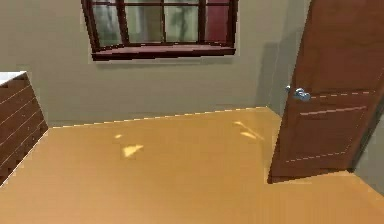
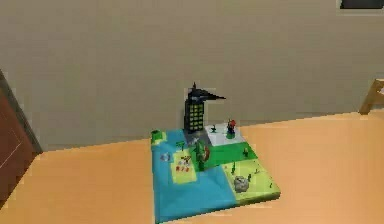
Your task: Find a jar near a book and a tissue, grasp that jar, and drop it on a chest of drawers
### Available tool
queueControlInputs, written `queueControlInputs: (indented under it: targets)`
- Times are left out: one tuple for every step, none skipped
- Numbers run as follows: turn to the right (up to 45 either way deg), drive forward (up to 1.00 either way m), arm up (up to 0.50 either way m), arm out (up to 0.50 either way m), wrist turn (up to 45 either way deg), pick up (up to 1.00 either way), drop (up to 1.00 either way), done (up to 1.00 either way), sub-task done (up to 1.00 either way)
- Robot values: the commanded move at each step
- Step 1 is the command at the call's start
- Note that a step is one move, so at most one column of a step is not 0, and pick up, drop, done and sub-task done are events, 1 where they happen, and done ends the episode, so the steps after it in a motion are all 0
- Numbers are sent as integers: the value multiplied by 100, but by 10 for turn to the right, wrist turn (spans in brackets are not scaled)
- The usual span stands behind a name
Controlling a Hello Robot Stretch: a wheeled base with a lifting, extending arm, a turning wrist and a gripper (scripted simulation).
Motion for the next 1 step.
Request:
queueControlInputs:
  targets:
    - [0, 100, 0, 0, 0, 0, 0, 0, 0]
